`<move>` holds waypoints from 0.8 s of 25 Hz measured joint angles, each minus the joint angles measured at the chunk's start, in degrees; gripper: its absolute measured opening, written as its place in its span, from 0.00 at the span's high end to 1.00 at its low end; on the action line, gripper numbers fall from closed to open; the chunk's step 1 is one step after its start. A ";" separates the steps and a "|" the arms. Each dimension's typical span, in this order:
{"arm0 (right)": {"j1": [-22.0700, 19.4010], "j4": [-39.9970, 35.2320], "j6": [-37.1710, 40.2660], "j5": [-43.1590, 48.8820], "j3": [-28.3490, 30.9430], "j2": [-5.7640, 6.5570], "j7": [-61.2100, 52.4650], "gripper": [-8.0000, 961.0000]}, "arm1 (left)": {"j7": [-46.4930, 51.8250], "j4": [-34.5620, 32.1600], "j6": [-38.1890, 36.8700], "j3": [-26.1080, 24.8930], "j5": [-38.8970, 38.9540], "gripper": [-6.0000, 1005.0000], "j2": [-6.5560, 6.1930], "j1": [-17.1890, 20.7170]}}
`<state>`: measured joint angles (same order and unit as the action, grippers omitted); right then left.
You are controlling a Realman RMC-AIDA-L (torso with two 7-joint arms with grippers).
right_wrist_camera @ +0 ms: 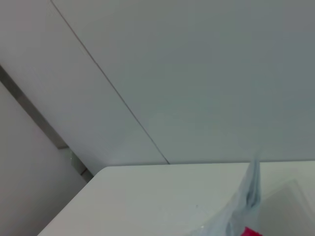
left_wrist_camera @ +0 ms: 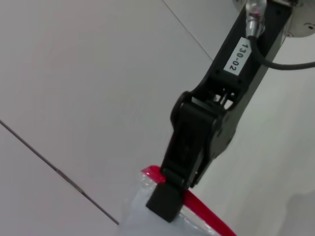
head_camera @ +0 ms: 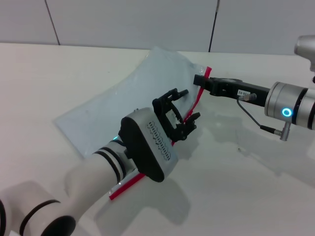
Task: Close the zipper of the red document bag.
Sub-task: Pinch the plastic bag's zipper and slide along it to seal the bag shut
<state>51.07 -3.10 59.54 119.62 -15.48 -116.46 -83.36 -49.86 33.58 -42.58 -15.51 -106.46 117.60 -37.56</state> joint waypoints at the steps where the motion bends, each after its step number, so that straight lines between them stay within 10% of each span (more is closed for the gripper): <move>1: -0.04 -0.05 -0.04 0.00 0.06 0.00 0.02 0.95 | -0.70 0.08 -0.76 0.06 0.00 0.38 0.00 0.32; 20: -0.11 -0.14 -0.31 0.00 0.10 0.01 0.33 0.95 | -2.97 -0.31 -5.28 3.98 -0.16 0.40 0.05 1.06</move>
<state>50.96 -3.24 59.23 119.62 -15.38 -116.45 -83.03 -52.83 33.27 -47.86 -11.53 -106.62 117.65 -36.50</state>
